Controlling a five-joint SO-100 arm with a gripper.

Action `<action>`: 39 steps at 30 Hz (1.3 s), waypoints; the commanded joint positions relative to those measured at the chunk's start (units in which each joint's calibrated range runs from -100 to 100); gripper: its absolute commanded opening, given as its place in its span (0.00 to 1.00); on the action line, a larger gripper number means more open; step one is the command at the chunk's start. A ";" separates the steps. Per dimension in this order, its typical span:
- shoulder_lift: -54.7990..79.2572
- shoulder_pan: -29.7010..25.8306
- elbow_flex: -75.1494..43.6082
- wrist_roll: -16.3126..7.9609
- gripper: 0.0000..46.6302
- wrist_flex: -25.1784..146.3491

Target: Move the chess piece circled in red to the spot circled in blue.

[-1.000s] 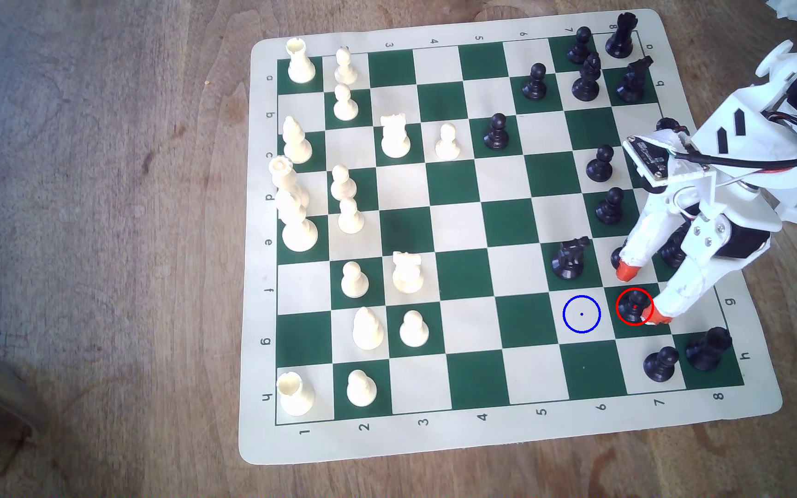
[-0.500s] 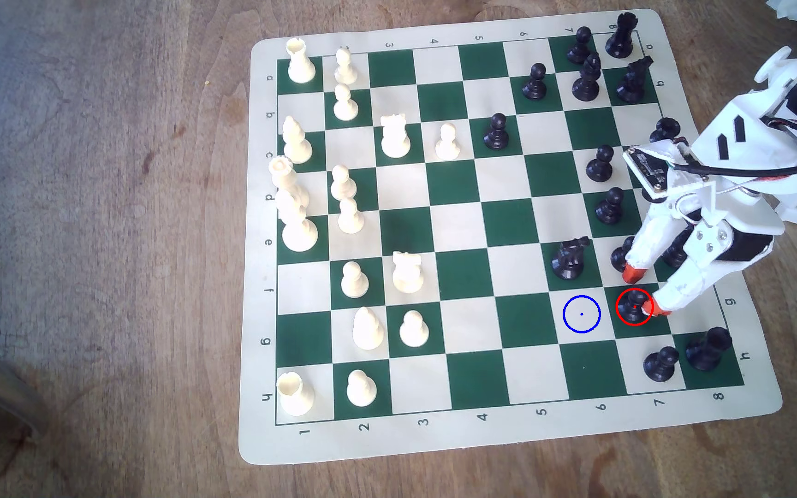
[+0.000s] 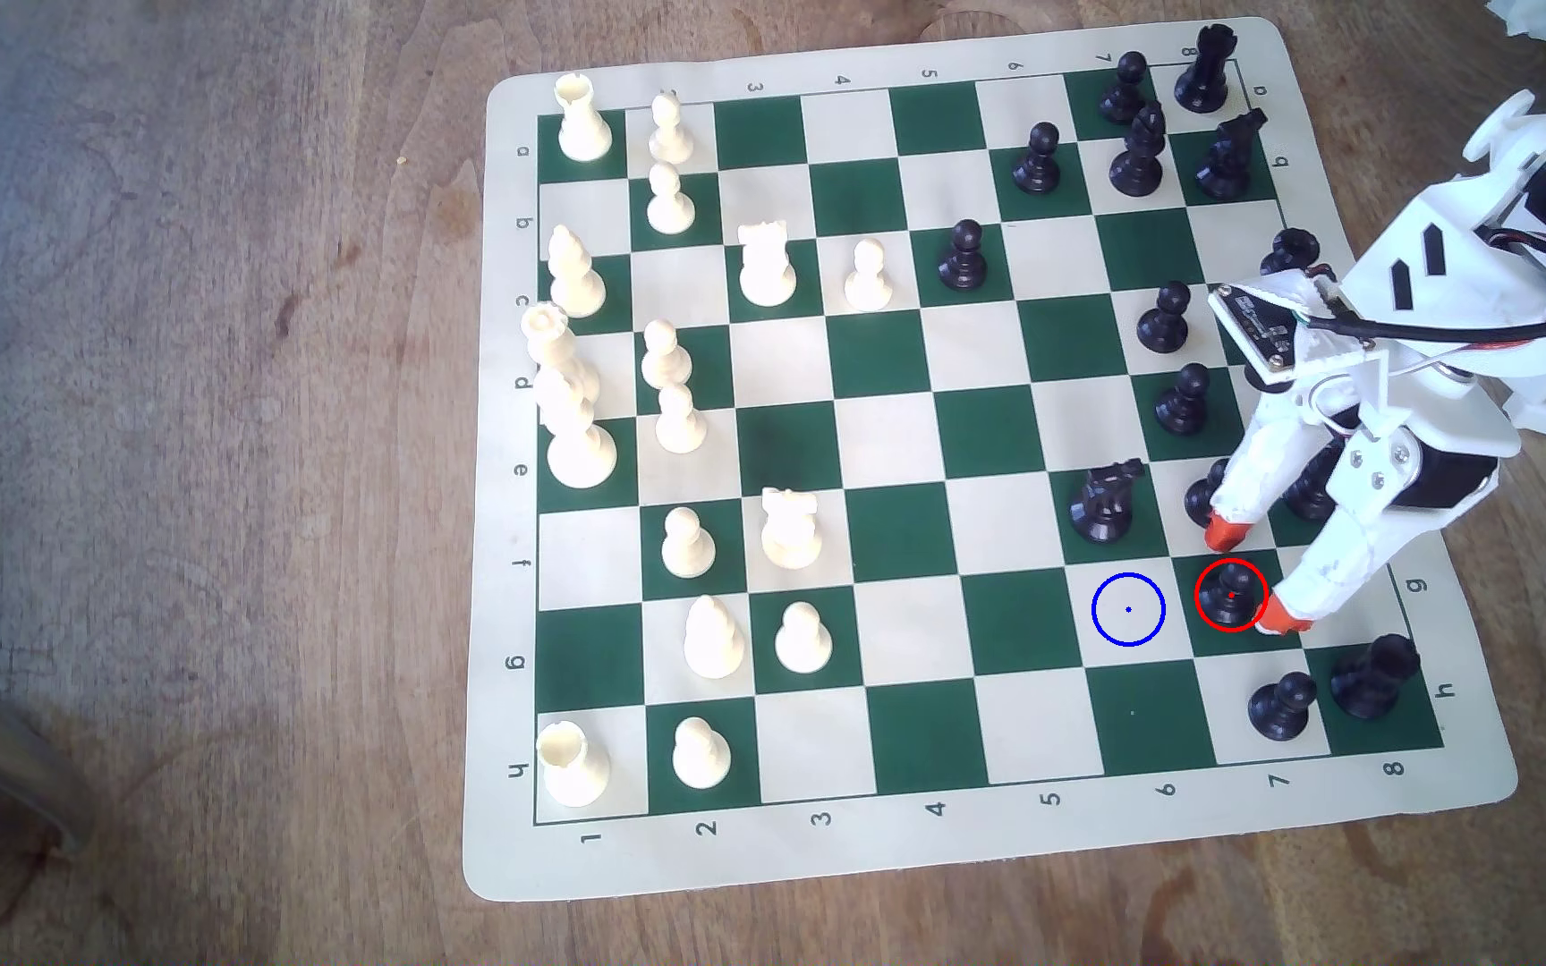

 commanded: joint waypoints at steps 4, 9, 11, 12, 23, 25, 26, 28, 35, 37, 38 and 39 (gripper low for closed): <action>-0.68 0.14 -1.04 -0.59 0.40 -1.46; -0.77 0.29 -1.04 -0.88 0.39 -2.20; -1.02 0.61 -1.04 -1.12 0.39 -2.69; -1.11 0.61 -0.94 -1.12 0.39 -2.69; -0.94 -0.02 -0.58 -0.59 0.01 -2.12; -0.94 -0.02 -0.58 -0.54 0.01 -1.95; -1.02 -0.02 -0.58 -0.54 0.01 -1.95; -1.19 -0.02 -1.13 -0.54 0.01 -1.22; -5.86 1.39 -9.92 -0.68 0.01 8.61; -5.27 1.62 -12.55 -0.73 0.01 8.94; -4.33 1.70 -13.27 -0.68 0.01 8.69; -3.14 1.70 -14.18 -0.59 0.01 8.37</action>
